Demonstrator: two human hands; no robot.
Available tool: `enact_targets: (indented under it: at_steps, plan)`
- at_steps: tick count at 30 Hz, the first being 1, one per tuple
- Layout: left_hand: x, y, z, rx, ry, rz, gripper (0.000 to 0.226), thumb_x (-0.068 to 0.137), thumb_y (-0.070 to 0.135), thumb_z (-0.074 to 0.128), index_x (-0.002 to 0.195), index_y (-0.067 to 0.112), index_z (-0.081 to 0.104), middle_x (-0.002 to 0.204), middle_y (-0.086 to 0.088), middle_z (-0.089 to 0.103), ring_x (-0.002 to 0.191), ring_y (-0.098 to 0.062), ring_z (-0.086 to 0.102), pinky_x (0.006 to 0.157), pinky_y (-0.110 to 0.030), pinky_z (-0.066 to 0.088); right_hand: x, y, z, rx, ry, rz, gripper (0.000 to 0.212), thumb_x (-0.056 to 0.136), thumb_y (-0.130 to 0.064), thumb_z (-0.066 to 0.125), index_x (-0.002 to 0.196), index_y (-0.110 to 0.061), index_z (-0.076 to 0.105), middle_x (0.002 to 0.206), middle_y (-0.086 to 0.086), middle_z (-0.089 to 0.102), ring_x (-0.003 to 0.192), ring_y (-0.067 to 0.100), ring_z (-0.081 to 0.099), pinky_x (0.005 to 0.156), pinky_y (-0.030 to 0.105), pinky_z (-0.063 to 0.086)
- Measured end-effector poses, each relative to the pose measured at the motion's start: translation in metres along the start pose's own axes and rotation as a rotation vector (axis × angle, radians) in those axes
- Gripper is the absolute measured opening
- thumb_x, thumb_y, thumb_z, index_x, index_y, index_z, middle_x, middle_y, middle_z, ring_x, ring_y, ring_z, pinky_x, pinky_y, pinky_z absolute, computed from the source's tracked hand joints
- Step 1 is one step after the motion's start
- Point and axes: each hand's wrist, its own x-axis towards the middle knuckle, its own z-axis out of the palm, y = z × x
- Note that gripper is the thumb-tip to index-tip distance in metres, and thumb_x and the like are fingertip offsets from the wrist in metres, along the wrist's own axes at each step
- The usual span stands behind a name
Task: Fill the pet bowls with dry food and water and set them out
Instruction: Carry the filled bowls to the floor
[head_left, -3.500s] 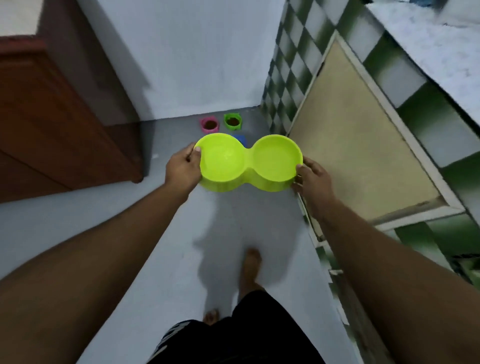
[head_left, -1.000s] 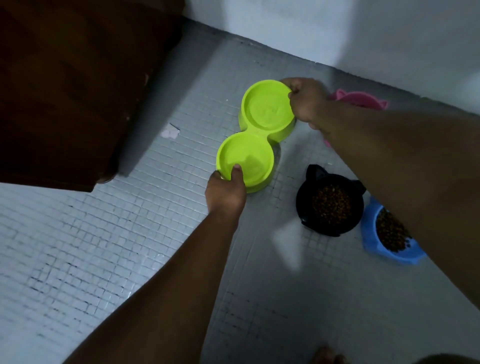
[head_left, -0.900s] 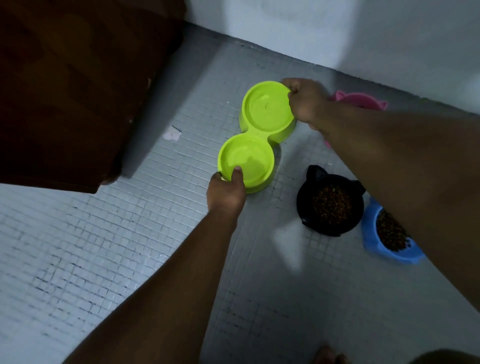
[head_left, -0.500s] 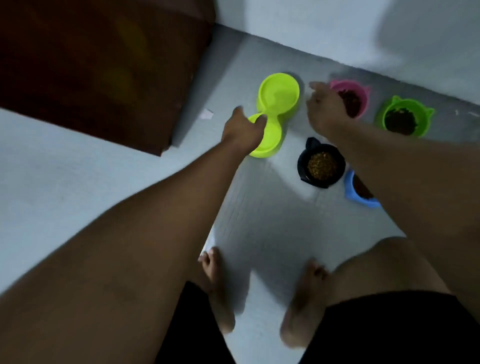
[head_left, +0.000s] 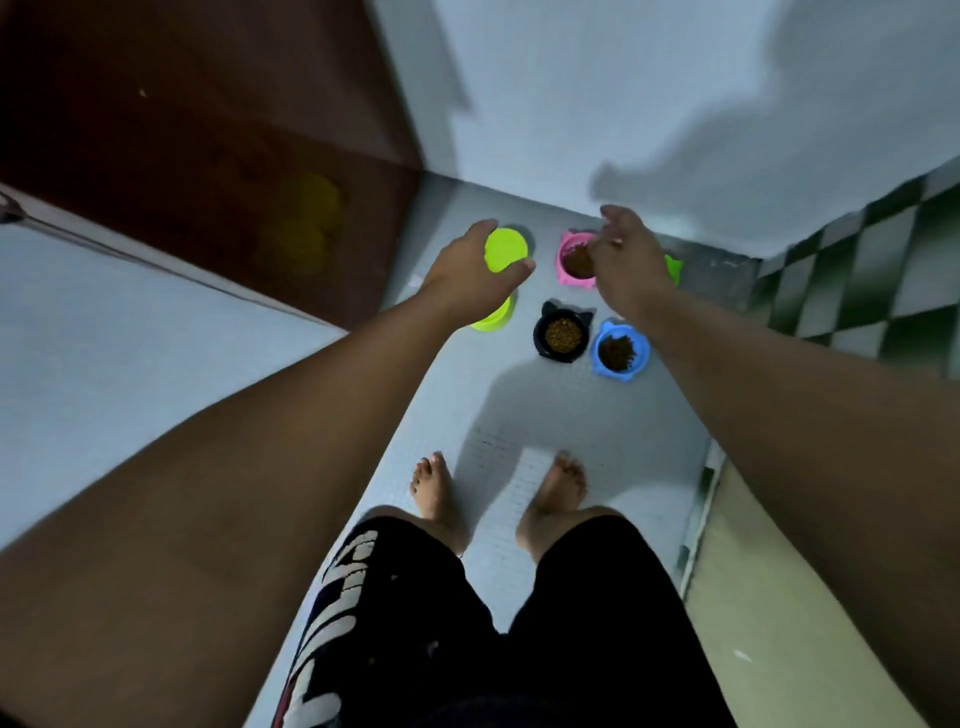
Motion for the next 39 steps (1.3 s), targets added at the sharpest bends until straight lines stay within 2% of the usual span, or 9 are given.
enact_targets:
  at_steps: [7, 10, 14, 20, 24, 26, 31, 33, 39]
  plan:
    - [-0.083, 0.05, -0.038, -0.029, 0.046, 0.168, 0.078, 0.089, 0.054, 0.072, 0.153, 0.022, 0.043, 0.144, -0.009, 0.056, 0.13, -0.023, 0.055, 0.108, -0.042, 0.046, -0.104, -0.041, -0.049, 0.126, 0.095, 0.007, 0.047, 0.096, -0.011, 0.058, 0.142, -0.014, 0.047, 0.111, 0.0, 0.052, 0.1, 0.014, 0.054, 0.1, 0.037, 0.049]
    - [-0.116, 0.054, -0.045, -0.015, 0.011, 0.275, 0.072, 0.089, 0.05, 0.073, 0.149, 0.021, 0.047, 0.14, -0.008, 0.057, 0.124, -0.021, 0.058, 0.105, -0.037, 0.047, -0.148, -0.048, -0.053, 0.167, 0.171, 0.005, 0.049, 0.097, -0.014, 0.058, 0.144, -0.018, 0.046, 0.135, 0.006, 0.054, 0.111, 0.014, 0.055, 0.106, 0.038, 0.045]
    - [-0.156, 0.045, -0.05, -0.081, -0.037, 0.308, 0.069, 0.087, 0.05, 0.076, 0.145, 0.024, 0.051, 0.135, -0.006, 0.058, 0.119, -0.02, 0.059, 0.096, -0.031, 0.047, -0.209, -0.057, -0.05, 0.167, 0.278, -0.006, 0.049, 0.098, -0.022, 0.058, 0.145, -0.02, 0.044, 0.145, 0.007, 0.049, 0.128, 0.018, 0.05, 0.108, 0.033, 0.041]
    - [-0.22, 0.046, -0.051, -0.106, -0.155, 0.444, 0.059, 0.092, 0.041, 0.073, 0.143, 0.022, 0.051, 0.096, 0.017, 0.052, 0.094, -0.008, 0.058, 0.086, -0.026, 0.043, -0.297, -0.069, -0.033, 0.137, 0.446, -0.022, 0.051, 0.097, -0.024, 0.059, 0.146, -0.018, 0.044, 0.146, 0.004, 0.047, 0.131, 0.017, 0.047, 0.103, 0.03, 0.042]
    - [-0.257, 0.046, -0.047, -0.067, -0.229, 0.5, 0.063, 0.082, 0.056, 0.072, 0.136, 0.029, 0.056, 0.114, 0.002, 0.062, 0.107, -0.018, 0.064, 0.098, -0.042, 0.053, -0.35, -0.062, -0.036, 0.178, 0.562, 0.015, 0.051, 0.097, -0.026, 0.059, 0.146, -0.021, 0.044, 0.145, 0.002, 0.048, 0.13, 0.016, 0.049, 0.106, 0.033, 0.043]
    - [-0.271, 0.046, -0.043, -0.098, -0.267, 0.525, 0.07, 0.071, 0.066, 0.069, 0.131, 0.033, 0.057, 0.111, 0.003, 0.063, 0.104, -0.021, 0.067, 0.097, -0.047, 0.056, -0.373, -0.052, -0.041, 0.183, 0.615, 0.034, 0.052, 0.096, -0.027, 0.06, 0.146, -0.02, 0.044, 0.145, 0.003, 0.049, 0.128, 0.018, 0.051, 0.107, 0.036, 0.044]
    - [-0.321, 0.046, -0.019, -0.012, -0.341, 0.643, 0.058, 0.09, 0.051, 0.071, 0.14, 0.027, 0.053, 0.117, 0.004, 0.06, 0.113, -0.017, 0.06, 0.094, -0.032, 0.049, -0.434, -0.02, -0.049, 0.188, 0.754, 0.08, 0.052, 0.095, -0.03, 0.061, 0.143, -0.016, 0.047, 0.137, 0.006, 0.056, 0.119, 0.02, 0.057, 0.104, 0.04, 0.048]
    - [-0.349, 0.042, -0.003, 0.04, -0.381, 0.69, 0.057, 0.092, 0.05, 0.069, 0.142, 0.029, 0.052, 0.125, 0.003, 0.06, 0.116, -0.013, 0.058, 0.091, -0.028, 0.043, -0.467, -0.005, -0.05, 0.253, 0.827, 0.097, 0.049, 0.095, -0.025, 0.062, 0.141, -0.013, 0.048, 0.131, 0.007, 0.057, 0.114, 0.019, 0.059, 0.099, 0.031, 0.048]
    - [-0.456, 0.026, 0.045, 0.1, -0.564, 0.81, 0.056, 0.095, 0.047, 0.068, 0.143, 0.024, 0.05, 0.125, -0.001, 0.056, 0.116, -0.017, 0.057, 0.102, -0.036, 0.049, -0.604, 0.045, -0.058, 0.325, 1.056, 0.158, 0.049, 0.094, -0.027, 0.064, 0.14, -0.017, 0.05, 0.131, 0.005, 0.056, 0.108, 0.018, 0.061, 0.094, 0.032, 0.052]
